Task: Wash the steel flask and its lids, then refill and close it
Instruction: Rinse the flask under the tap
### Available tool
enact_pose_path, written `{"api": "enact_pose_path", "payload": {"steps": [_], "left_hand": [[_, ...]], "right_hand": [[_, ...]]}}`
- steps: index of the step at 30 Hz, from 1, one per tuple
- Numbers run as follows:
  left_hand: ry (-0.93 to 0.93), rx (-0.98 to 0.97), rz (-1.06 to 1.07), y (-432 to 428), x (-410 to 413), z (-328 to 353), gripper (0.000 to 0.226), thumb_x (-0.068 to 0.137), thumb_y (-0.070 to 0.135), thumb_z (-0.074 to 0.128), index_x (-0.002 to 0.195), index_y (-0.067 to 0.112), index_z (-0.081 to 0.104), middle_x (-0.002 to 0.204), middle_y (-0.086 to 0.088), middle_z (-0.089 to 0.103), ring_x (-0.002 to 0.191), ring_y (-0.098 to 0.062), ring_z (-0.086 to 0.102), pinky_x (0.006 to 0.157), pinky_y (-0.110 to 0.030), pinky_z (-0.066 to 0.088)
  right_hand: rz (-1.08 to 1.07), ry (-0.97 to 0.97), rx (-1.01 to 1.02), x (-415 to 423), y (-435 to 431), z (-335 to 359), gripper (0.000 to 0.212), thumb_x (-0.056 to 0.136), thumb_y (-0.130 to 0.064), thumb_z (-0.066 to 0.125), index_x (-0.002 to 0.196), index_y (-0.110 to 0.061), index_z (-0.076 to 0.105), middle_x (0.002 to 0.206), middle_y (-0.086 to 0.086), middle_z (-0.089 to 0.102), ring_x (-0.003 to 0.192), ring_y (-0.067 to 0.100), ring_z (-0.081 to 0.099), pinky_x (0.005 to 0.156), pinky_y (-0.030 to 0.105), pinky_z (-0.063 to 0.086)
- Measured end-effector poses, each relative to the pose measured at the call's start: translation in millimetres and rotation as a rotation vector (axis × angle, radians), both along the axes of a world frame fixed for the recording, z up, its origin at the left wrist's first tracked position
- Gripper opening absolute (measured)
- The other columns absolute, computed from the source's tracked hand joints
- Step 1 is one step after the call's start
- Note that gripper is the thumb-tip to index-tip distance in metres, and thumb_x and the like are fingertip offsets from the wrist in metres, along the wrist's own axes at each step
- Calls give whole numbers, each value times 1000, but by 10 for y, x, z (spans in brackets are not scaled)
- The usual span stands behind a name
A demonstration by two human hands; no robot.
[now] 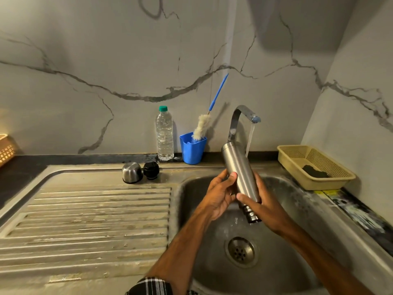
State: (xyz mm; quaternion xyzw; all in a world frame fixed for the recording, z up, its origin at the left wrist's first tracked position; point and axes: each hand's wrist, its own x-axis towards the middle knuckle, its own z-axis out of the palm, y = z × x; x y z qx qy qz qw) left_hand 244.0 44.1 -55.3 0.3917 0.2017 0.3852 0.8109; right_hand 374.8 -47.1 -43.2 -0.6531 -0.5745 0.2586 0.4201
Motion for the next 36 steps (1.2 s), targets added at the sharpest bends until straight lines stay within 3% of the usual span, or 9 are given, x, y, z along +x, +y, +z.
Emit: {"api": "enact_pose_path", "payload": {"steps": [5,10,13,16,19,23,27,31,36], "left_hand": [[104,4,-28,-25,35,-32,40,101,17,58,140,10,53,135,-21,62,123,-33,64,92,-42,60],[224,51,-34,-76,19,-13,46,93,31,71,134,13,59,126,-16,69,115,-30,69,97,-56,55],[175,24,4,-57,2,-16,63,89,30,75,145,19,50,133,-17,64,117,-33,67,91,-51,59],[103,-33,2,-36,-12,12,65,92,24,71,150,26,44,139,-21,56,118,-36,65,74,-39,63],[41,-21,-43,-42,-30,30,64,91,23,67,150,26,42,140,-23,56,114,-34,66,66,-36,63],[93,87,-127,-41,-21,-27,54,96,26,60,148,26,45,137,-22,61,113,-35,67,87,-48,61],[119,113,-177,-45,16,-31,55,100,22,61,151,30,42,140,-20,58,122,-38,62,100,-59,52],[137,111,-105,-31,49,-38,59,96,25,67,150,32,44,138,-17,59,119,-34,64,99,-59,53],[192,106,-9,9,35,-92,77,91,28,71,157,35,32,141,-15,55,123,-36,61,98,-60,53]], "right_hand": [[-109,-245,29,9,-122,-67,100,88,-41,72,159,-31,3,132,-8,47,93,0,59,64,13,53],[-141,-610,-118,-118,-228,-28,112,88,-59,63,153,-32,-24,156,6,30,123,18,54,97,35,52],[-85,-592,-74,-222,-266,-11,99,89,-75,38,152,-35,-28,167,3,0,143,22,37,108,41,45],[0,-534,5,-237,-212,-40,91,85,-84,11,152,-35,-27,160,-12,-33,153,14,-11,123,42,16],[39,-550,45,-231,-50,51,77,94,-74,12,151,-35,-24,156,-18,-39,147,6,-29,122,37,-4],[49,-482,49,-150,321,255,66,101,-62,15,155,-39,-14,157,-21,-33,146,7,-30,118,43,-8],[-70,-200,159,38,632,398,65,97,-67,22,157,-42,18,167,-11,-1,150,8,5,119,43,15],[-56,146,148,148,684,264,57,102,-58,31,155,-38,26,157,2,38,125,9,49,102,34,42],[-127,119,57,-80,193,-129,55,102,-52,38,153,-34,28,125,4,62,90,11,70,72,30,59]]}}
